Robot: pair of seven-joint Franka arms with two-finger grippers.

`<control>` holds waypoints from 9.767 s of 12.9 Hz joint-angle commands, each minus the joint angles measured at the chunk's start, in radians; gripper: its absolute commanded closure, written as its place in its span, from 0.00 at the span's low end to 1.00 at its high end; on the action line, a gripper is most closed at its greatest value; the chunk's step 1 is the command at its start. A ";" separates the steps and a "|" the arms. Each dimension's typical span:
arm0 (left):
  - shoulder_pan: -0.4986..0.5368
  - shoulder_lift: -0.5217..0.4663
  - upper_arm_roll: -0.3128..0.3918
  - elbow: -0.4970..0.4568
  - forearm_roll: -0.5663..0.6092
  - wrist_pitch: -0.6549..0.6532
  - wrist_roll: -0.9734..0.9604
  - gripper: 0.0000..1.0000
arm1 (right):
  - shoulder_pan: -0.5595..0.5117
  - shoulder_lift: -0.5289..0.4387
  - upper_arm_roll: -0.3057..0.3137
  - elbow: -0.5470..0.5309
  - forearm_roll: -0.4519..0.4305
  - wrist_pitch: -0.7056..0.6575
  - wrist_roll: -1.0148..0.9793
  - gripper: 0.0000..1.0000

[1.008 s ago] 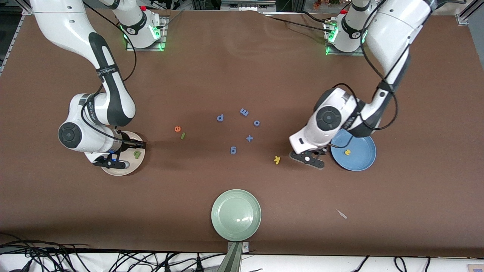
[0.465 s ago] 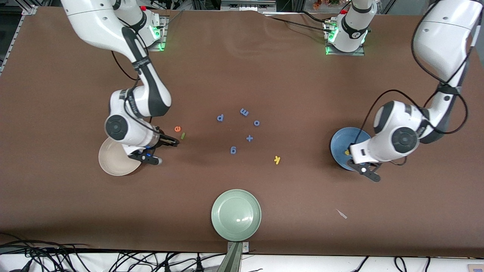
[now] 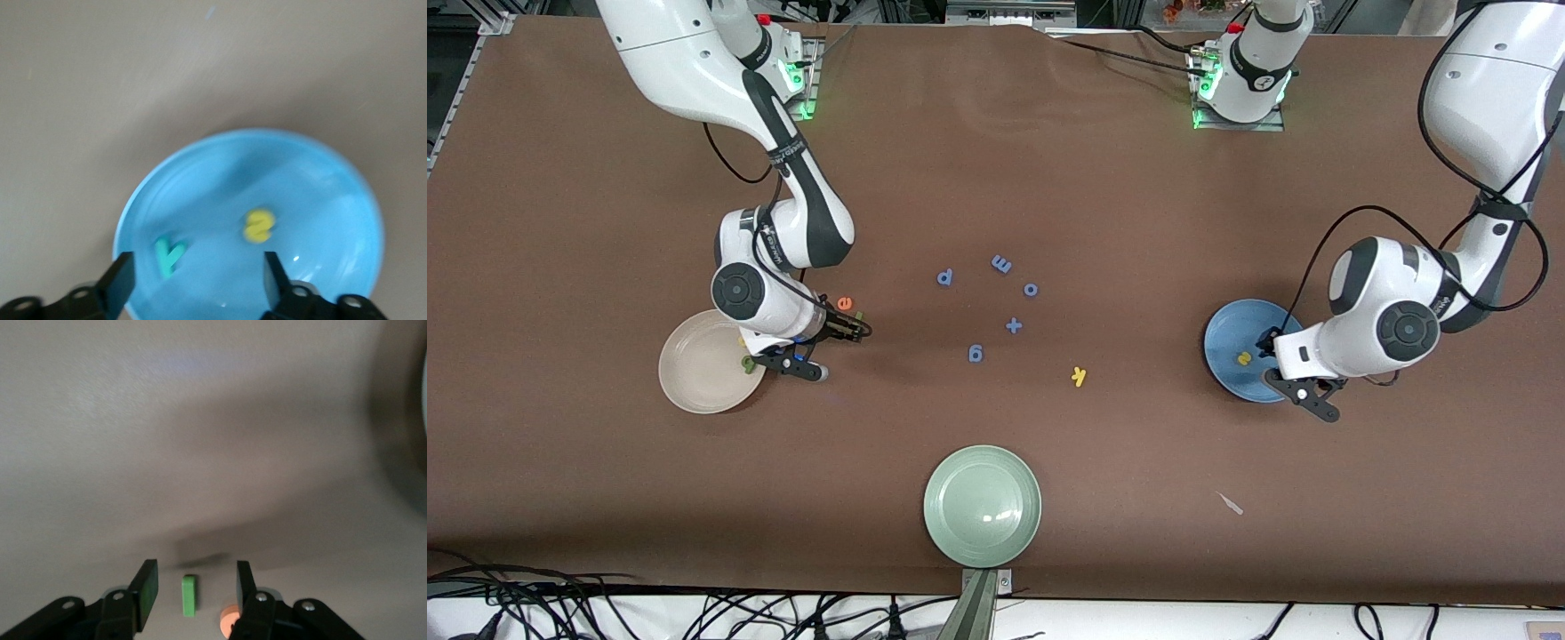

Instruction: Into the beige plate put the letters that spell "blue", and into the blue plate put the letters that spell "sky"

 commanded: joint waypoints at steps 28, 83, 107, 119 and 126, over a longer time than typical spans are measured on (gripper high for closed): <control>-0.429 0.306 -0.021 0.244 0.018 0.249 -0.421 0.60 | 0.046 -0.071 -0.168 0.072 0.017 -0.268 -0.171 0.90; -0.109 -0.322 0.012 0.508 -0.246 -0.604 -0.214 0.00 | 0.267 -0.085 -0.222 -0.218 0.118 0.089 -0.090 0.40; -0.383 -0.650 0.421 0.057 -0.344 -0.557 -0.259 0.00 | 0.261 -0.105 -0.309 -0.125 0.118 -0.083 -0.188 0.76; -0.381 -0.652 0.425 0.066 -0.342 -0.627 -0.259 0.00 | 0.136 -0.076 -0.491 0.001 0.128 -0.238 -0.658 0.36; -0.381 -0.647 0.424 0.084 -0.342 -0.627 -0.257 0.00 | 0.141 -0.089 -0.501 0.238 0.089 -0.503 -0.537 0.33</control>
